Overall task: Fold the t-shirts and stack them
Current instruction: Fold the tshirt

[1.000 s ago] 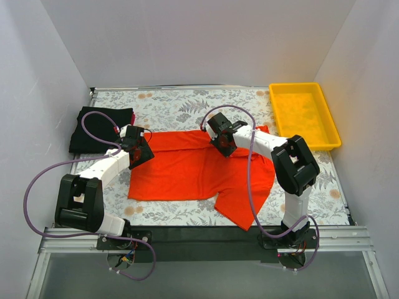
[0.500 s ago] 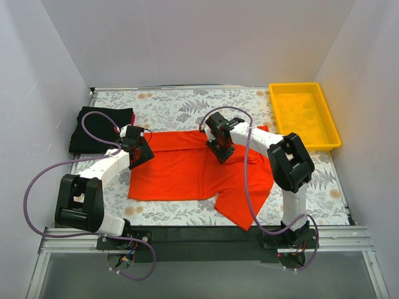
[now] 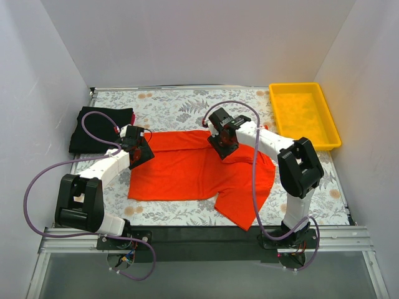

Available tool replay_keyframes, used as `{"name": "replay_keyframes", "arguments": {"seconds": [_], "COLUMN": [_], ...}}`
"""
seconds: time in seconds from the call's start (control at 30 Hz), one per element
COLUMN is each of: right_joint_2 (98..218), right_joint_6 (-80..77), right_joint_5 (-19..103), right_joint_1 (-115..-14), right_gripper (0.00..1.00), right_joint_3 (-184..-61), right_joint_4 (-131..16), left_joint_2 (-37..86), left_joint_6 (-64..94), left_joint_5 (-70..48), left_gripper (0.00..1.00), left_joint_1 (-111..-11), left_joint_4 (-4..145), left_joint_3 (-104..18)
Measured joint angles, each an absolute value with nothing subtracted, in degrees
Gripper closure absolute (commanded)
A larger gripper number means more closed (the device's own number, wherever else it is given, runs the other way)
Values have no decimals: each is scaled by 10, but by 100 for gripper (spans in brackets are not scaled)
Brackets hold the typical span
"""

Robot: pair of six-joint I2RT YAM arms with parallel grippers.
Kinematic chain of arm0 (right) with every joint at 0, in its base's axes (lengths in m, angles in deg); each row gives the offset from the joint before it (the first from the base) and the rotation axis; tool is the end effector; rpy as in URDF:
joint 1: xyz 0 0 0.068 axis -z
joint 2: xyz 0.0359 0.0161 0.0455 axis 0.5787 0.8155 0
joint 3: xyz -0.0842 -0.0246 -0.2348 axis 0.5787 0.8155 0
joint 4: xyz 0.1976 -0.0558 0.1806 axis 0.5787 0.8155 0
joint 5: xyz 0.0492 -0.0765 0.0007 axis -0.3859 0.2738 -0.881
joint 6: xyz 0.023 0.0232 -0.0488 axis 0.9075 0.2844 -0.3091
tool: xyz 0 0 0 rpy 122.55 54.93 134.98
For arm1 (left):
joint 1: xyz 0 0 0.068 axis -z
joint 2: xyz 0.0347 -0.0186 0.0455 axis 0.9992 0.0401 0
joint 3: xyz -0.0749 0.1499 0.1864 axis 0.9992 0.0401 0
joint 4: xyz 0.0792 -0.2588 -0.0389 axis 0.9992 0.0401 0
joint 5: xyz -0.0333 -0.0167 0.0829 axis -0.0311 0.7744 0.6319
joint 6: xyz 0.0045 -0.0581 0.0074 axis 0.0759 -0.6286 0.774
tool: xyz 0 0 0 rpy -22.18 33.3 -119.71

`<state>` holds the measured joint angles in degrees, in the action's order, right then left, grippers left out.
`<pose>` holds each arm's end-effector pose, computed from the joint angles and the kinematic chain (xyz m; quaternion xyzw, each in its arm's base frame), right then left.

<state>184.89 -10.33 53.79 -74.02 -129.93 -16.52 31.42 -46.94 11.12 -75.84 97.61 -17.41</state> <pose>0.3139 0.2468 0.1812 -0.3311 0.9209 0.0266 0.2040 0.2835 -0.0491 0.1505 -0.5169 0.8102 -0.0822 0.2640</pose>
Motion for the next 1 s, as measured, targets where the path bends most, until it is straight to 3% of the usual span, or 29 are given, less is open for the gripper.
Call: {"name": "replay_keyframes", "arguments": {"seconds": [0.17,0.3,0.83,0.97,1.0], "right_joint_2": [1844,1847,1915,1919,1919], "right_joint_6": [-92,-72,-38,-36,-35], "right_joint_5": [588,621,637,642,643], "right_joint_1": [-750,-772,-785,-785,-785], "right_gripper": [56,63,73,83,90], "right_joint_3": [-1297,-1297,-1297,-1297,-1297], "right_joint_4": [-175,-181,-194,-196,-197], "left_joint_2": [314,314,314,314,314], "left_joint_6": [-469,-469,-469,-469,-469], "left_joint_5": [110,110,108,108,108], "left_gripper": [44,44,44,44,44], "left_joint_1": [-758,-758,-758,-758,-758], "left_joint_4": [976,976,976,976,976], "left_joint_3": [-174,-174,-174,-174,-174]}}
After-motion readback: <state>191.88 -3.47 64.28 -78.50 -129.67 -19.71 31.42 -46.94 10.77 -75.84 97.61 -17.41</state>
